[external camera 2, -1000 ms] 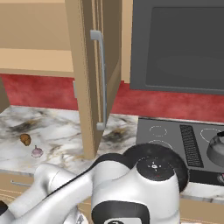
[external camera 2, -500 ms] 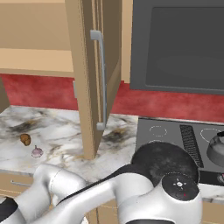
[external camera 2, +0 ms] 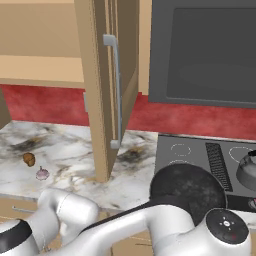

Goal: Pick the pan from the cabinet and place it on the stove. Then turn on the stove burner for the pan.

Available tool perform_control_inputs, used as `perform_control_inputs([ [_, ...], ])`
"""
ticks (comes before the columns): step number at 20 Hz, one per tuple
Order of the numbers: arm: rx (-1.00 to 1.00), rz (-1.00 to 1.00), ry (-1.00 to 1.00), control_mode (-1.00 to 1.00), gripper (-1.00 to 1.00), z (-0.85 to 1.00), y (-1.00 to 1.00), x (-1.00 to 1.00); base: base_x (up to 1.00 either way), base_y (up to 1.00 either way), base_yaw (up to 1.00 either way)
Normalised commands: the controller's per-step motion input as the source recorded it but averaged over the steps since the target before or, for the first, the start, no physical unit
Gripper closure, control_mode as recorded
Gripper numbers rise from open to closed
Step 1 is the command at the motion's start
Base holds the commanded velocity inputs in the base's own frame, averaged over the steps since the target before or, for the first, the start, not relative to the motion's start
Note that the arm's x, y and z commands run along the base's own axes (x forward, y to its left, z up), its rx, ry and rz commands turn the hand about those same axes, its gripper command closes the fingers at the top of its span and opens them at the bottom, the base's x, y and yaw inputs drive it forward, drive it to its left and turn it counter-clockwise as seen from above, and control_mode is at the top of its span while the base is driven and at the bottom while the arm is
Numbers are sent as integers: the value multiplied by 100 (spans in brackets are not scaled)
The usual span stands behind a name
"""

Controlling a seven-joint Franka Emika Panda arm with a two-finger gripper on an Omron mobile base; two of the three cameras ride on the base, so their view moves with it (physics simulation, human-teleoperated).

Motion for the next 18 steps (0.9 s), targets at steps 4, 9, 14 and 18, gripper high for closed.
perform_control_inputs([
  [4, 0, 14, 0, -100, 100, -16, -31, 35, 0, 0, 0],
  [9, 0, 14, 0, -100, 100, -16, -33, 37, 0, 0, 0],
  [14, 0, 12, 0, -100, 100, -9, -31, 43, 0, 0, 0],
  [18, 0, 5, 0, -100, 100, 0, -10, 37, 0, 0, 0],
])
